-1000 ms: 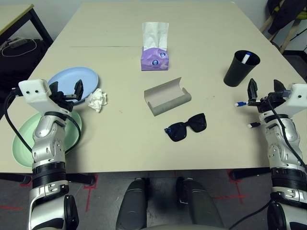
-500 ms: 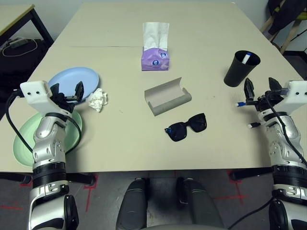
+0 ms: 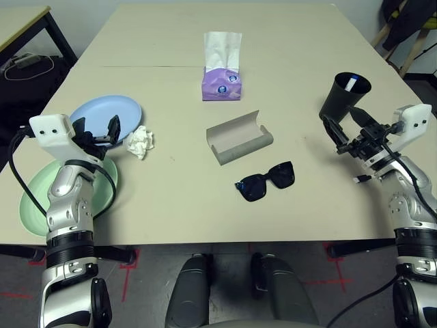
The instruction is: Organize and tidy the items on the table.
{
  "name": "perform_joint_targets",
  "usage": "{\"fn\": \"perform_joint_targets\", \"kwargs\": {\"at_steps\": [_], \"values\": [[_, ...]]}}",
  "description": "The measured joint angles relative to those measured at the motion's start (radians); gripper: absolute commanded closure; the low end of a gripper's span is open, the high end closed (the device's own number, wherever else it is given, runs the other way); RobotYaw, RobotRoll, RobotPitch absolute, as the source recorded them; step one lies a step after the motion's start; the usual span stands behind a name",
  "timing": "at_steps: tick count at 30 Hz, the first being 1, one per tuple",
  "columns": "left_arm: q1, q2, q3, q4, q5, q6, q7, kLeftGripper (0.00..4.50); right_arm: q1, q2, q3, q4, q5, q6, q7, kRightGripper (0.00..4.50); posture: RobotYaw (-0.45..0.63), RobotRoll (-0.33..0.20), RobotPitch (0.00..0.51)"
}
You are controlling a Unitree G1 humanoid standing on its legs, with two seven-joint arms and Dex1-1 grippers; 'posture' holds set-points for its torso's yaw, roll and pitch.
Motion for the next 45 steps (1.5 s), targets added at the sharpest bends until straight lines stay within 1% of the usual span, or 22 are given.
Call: {"fn": "perform_joint_targets", "kwargs": {"at_steps": [6, 7, 11, 16, 20, 25, 30, 33, 35, 37, 42, 45], "values": [[0.0, 0.001, -0.009, -0.017, 0.001, 0.002, -0.01, 0.0, -0.001, -0.041, 0.095, -0.063, 0.036, 0.037, 0.219, 0.04, 0.07, 0.0, 0.127], [0.0, 0.001, -0.009, -0.018, 0.001, 0.002, -0.012, 0.0, -0.001, -0.048, 0.106, -0.07, 0.043, 0.044, 0.251, 0.04, 0.08, 0.0, 0.12], [0.001, 0.002, -0.01, -0.021, 0.003, 0.003, -0.015, 0.0, -0.011, -0.054, 0.122, -0.081, 0.064, 0.059, 0.337, 0.04, 0.08, 0.0, 0.121], [0.018, 0.002, -0.019, -0.053, 0.004, 0.016, -0.017, 0.0, -0.017, -0.072, 0.183, -0.094, 0.052, 0.042, 0.444, 0.04, 0.09, 0.0, 0.125], [0.03, 0.003, -0.027, -0.07, 0.005, 0.03, -0.022, 0.0, -0.026, -0.097, 0.216, -0.084, 0.017, -0.019, 0.516, 0.04, 0.1, 0.0, 0.124], [0.039, 0.009, -0.027, -0.091, 0.006, 0.035, -0.026, 0.0, -0.071, -0.104, 0.222, -0.021, -0.028, -0.138, 0.564, 0.04, 0.11, 0.0, 0.124], [0.047, 0.014, -0.034, -0.099, 0.01, 0.044, -0.037, 0.0, -0.08, -0.103, 0.228, 0.008, -0.037, -0.165, 0.586, 0.04, 0.11, 0.0, 0.13], [0.048, 0.047, -0.038, -0.119, 0.009, 0.084, -0.057, 0.0, -0.078, -0.098, 0.229, 0.008, -0.036, -0.165, 0.587, 0.04, 0.12, 0.0, 0.131], [0.042, 0.101, -0.037, -0.136, 0.008, 0.156, -0.059, 0.0, -0.074, -0.094, 0.229, 0.008, -0.035, -0.161, 0.586, 0.04, 0.12, 0.0, 0.131], [0.032, 0.139, -0.024, -0.138, 0.001, 0.219, -0.057, 0.0, -0.068, -0.092, 0.229, 0.007, -0.033, -0.158, 0.583, 0.04, 0.11, 0.0, 0.133], [0.029, 0.276, 0.014, -0.141, -0.034, 0.45, -0.071, 0.0, -0.047, -0.081, 0.229, -0.027, -0.028, -0.138, 0.571, 0.04, 0.12, 0.0, 0.137], [0.053, 0.352, 0.045, -0.155, -0.066, 0.596, -0.093, 0.0, -0.038, -0.08, 0.228, -0.043, -0.023, -0.126, 0.565, 0.04, 0.12, 0.0, 0.137]]}}
